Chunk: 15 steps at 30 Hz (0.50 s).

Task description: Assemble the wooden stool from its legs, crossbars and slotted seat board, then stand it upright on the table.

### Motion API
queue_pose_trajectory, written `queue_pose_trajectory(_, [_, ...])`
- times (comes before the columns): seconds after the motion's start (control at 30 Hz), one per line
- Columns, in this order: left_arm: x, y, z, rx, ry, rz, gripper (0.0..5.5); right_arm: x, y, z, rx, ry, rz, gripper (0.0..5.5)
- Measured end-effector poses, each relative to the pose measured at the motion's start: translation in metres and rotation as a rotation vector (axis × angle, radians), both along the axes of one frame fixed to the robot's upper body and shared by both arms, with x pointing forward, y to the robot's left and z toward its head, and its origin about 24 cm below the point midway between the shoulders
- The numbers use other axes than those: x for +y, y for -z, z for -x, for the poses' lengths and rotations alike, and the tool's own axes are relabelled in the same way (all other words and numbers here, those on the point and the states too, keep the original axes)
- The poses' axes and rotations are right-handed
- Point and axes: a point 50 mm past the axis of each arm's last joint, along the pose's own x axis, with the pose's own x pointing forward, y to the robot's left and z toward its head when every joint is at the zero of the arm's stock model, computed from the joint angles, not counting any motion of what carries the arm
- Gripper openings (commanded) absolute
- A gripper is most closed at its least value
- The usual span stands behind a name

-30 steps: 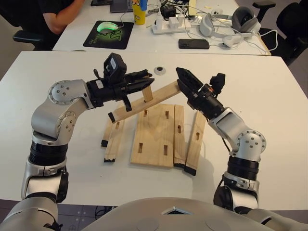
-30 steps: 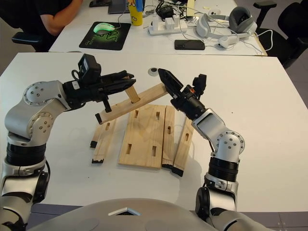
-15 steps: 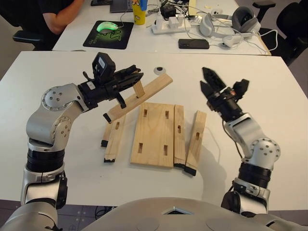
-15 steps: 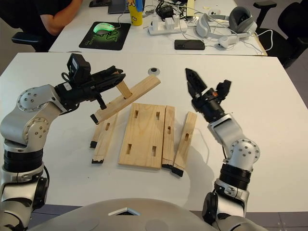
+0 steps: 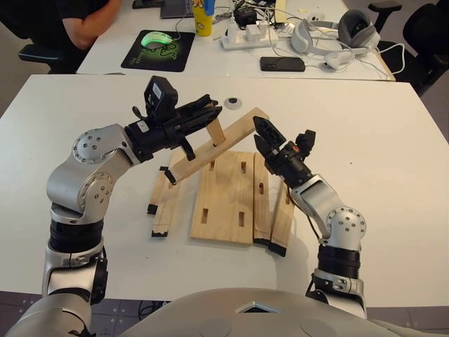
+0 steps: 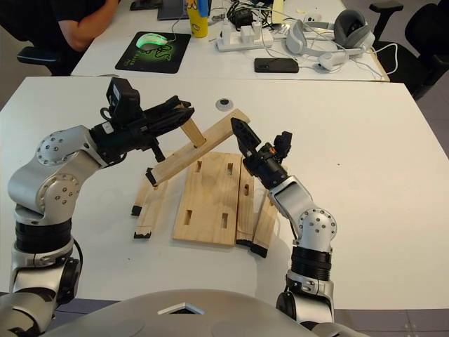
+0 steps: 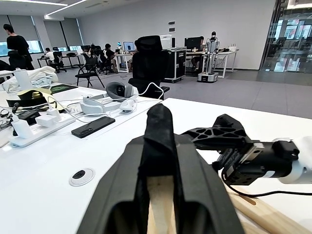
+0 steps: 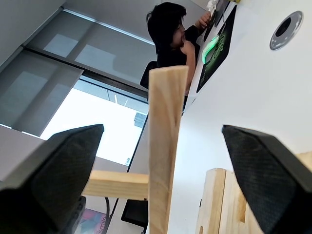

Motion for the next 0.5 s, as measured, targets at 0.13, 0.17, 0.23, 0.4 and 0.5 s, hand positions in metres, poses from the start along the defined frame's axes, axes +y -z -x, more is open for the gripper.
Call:
queue_pose_trajectory(0.13, [-0.0053, -0.0018, 0.0041, 0.001, 0.03, 0.009, 0.42, -0.0002, 0.0009, -0.0016, -0.002, 0.007, 0.011, 4.48])
queue_pose_trajectory(0.17, [-0.0059, -0.0021, 0.0046, 0.0, 0.033, 0.008, 0.42, -0.0004, 0.0012, -0.0017, -0.002, 0.008, 0.01, 4.48])
queue_pose_trajectory(0.23, [-0.006, -0.0018, 0.0049, 0.002, 0.031, 0.007, 0.42, -0.0005, 0.0015, -0.0019, -0.003, 0.008, 0.009, 4.48])
queue_pose_trajectory(0.4, [-0.0066, 0.002, 0.0073, 0.016, 0.033, 0.003, 0.42, 0.0, 0.0012, -0.002, -0.006, 0.005, 0.008, 4.11])
queue_pose_trajectory(0.5, [-0.007, 0.0031, 0.008, 0.02, 0.034, 0.001, 0.42, 0.0, 0.0014, -0.002, -0.005, 0.004, 0.008, 3.71])
